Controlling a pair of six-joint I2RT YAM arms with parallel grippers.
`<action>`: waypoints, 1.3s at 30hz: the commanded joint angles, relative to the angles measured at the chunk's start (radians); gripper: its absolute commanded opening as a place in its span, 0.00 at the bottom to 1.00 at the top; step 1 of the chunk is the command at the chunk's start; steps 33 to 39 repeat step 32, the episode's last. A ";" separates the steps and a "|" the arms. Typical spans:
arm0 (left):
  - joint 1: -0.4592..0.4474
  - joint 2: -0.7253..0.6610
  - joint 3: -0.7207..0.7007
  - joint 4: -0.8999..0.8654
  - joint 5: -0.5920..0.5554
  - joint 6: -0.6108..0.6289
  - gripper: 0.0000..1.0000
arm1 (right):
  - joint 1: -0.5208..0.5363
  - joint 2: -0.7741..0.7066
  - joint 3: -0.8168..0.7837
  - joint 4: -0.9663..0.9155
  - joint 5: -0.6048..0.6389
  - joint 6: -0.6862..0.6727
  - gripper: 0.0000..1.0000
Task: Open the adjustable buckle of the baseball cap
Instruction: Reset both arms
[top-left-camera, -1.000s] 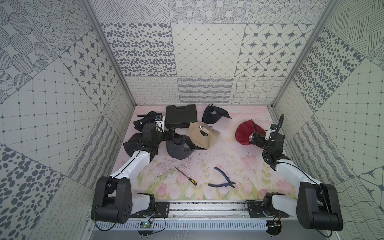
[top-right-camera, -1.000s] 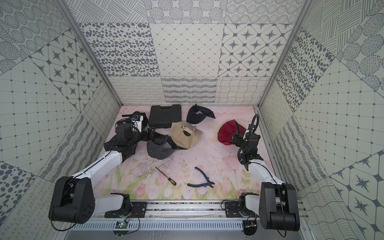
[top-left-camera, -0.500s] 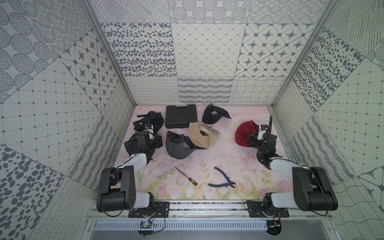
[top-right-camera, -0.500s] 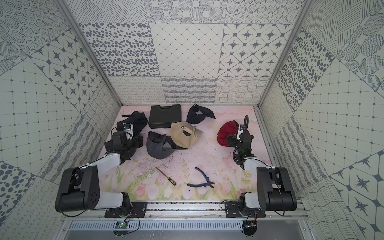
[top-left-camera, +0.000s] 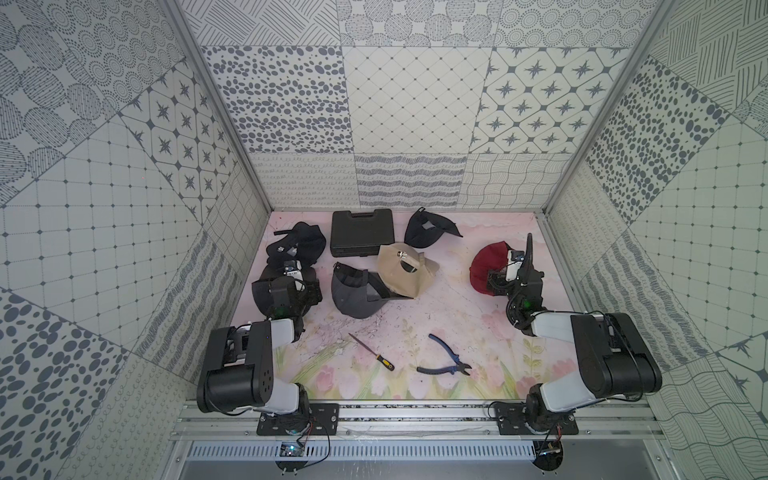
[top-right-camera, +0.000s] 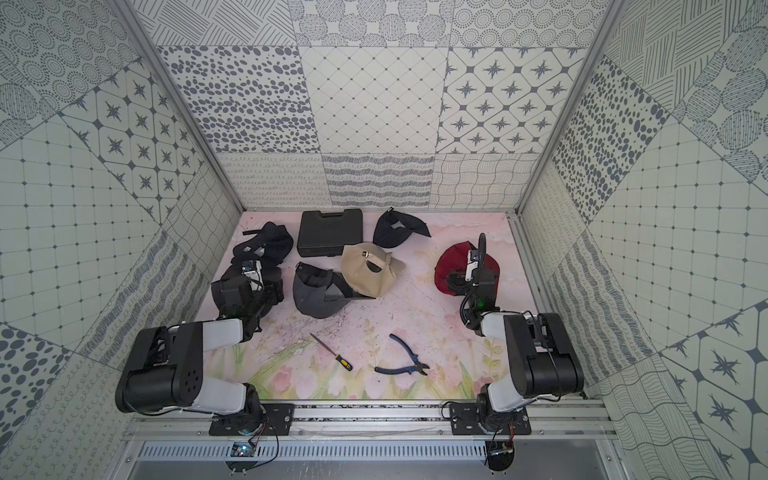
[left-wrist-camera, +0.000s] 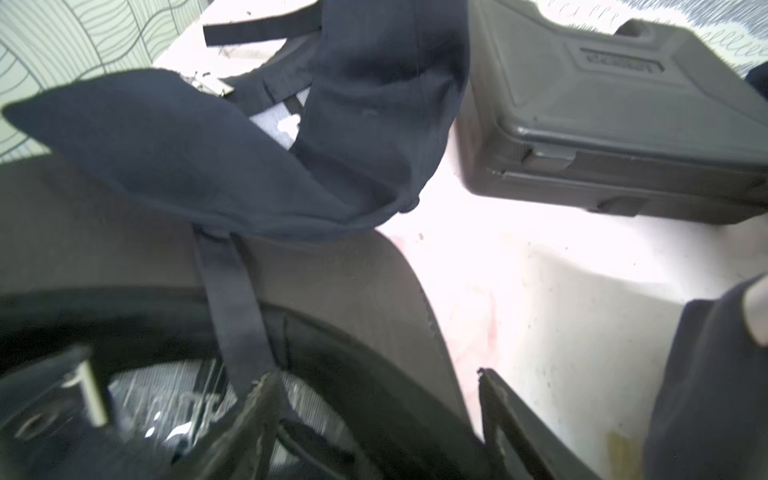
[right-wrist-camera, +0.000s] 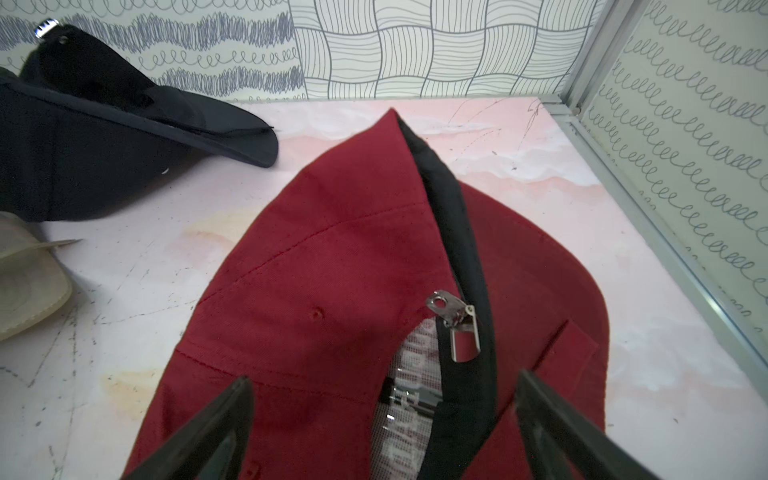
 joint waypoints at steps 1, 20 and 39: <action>-0.055 0.068 0.029 0.129 -0.023 0.053 0.79 | 0.010 0.053 -0.068 0.247 0.007 -0.018 0.98; -0.108 0.089 0.044 0.112 -0.106 0.087 0.99 | -0.016 0.030 -0.034 0.142 -0.033 0.000 0.98; -0.108 0.089 0.044 0.113 -0.104 0.089 0.99 | -0.016 0.030 -0.033 0.144 -0.033 0.000 0.98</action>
